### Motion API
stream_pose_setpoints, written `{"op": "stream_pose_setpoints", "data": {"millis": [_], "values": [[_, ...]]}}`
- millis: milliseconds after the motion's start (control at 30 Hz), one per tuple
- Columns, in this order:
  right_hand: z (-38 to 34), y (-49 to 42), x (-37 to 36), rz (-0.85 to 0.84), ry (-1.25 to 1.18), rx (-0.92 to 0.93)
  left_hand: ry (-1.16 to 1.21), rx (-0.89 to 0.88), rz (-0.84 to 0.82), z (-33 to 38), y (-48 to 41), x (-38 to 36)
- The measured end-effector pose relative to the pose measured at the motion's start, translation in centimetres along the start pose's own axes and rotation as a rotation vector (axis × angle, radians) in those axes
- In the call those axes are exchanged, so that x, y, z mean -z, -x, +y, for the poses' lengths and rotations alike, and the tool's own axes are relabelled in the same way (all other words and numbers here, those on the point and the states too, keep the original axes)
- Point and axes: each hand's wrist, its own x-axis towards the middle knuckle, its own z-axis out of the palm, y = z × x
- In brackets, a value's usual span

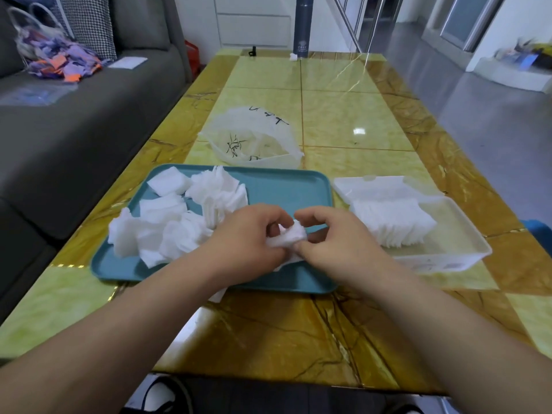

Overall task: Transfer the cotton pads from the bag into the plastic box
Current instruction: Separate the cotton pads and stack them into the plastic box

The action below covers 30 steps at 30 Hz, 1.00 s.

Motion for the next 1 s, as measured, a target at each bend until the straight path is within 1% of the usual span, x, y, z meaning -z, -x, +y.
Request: {"op": "stream_pose_setpoints", "data": {"millis": [67,200,267,433,600,667,767,867,1000], "values": [[0.0,0.2,0.0,-0.009,0.008,0.026,0.002,-0.003,0.022,0.1,0.1,0.0],[-0.1,0.4,0.1,0.054,0.078,0.12,0.053,-0.017,0.033,0.0,0.3,0.4],[0.0,0.4,0.5,0.068,0.09,0.102,0.084,0.005,0.02,-0.1,0.5,0.9],[0.2,0.7,0.4,0.078,0.094,0.057,0.023,0.014,0.001,-0.6,0.7,1.5],[-0.2,1.0,0.5,0.1,0.29,0.024,0.001,0.066,-0.05,-0.4,1.0,1.0],[-0.4,1.1,0.6,0.088,0.266,0.004,-0.003,0.079,-0.065,-0.4,1.0,0.8],[-0.4,1.4,0.3,0.064,0.179,-0.011,0.054,0.074,-0.073,-0.5,1.0,0.6],[0.0,1.4,0.2,0.05,0.145,-0.007,0.092,0.06,-0.076,-0.1,1.1,0.6],[0.4,1.3,0.5,0.064,0.131,0.02,0.298,0.127,-0.115,0.5,1.4,1.2]]}}
